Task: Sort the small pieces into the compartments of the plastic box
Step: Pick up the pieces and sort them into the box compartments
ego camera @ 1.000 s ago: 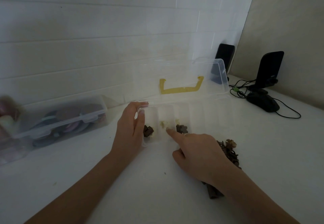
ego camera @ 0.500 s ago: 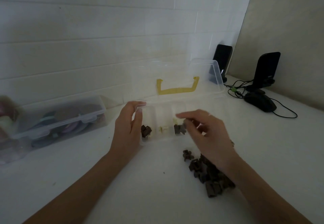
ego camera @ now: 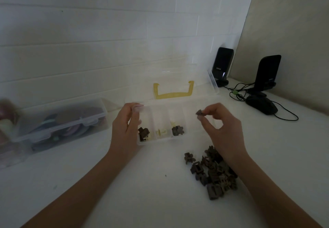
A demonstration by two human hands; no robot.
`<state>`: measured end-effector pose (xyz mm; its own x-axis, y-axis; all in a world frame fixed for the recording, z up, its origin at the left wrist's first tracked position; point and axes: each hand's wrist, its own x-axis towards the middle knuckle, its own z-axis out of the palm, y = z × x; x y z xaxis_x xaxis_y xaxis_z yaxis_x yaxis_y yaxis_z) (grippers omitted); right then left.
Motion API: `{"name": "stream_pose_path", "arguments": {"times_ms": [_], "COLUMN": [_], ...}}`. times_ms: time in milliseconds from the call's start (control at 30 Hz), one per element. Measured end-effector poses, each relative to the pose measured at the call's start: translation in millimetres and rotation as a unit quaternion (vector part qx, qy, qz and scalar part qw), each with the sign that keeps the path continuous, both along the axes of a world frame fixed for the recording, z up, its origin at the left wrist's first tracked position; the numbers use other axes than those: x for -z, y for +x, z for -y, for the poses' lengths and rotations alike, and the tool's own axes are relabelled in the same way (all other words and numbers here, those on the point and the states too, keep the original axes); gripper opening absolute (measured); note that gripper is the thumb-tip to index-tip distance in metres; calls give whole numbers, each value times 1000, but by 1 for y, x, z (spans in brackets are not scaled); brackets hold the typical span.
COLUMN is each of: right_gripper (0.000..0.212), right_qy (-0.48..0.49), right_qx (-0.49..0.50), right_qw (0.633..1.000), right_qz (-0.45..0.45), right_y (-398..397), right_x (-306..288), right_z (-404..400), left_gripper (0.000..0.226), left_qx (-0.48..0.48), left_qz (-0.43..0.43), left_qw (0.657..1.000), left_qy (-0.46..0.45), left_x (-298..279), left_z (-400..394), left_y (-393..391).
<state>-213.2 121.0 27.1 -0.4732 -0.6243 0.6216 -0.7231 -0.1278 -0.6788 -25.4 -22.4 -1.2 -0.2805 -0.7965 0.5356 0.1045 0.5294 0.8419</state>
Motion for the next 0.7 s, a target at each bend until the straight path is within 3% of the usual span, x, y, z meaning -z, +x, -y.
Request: {"name": "stream_pose_path", "arguments": {"times_ms": [167,300,433,567,700], "right_gripper": [8,23,30,20,38], "right_qy": [45,44,84,248,342], "right_qx": [30,26,-54,-147,-170], "right_qw": [995,997,995,948,905], "right_qz": [-81,-59,-21,-134,-187], "right_y": [-2,-4,-10,-11,-7], "right_x": [2,-3,-11,-14,-13], "right_z": [2,-1,-8,-13,-13], "left_gripper": [19,19,19,18,19], "left_qx": [1,3,7,-6,-21], "left_qz": [-10,-11,-26,-32,-24], "left_qw": [1000,1000,999,998,997], "left_qy": [14,19,45,60,65], "left_x": [0,-2,-2,-3,-3], "left_z": [1,2,3,3,4], "left_y": [0,0,1,1,2]}}
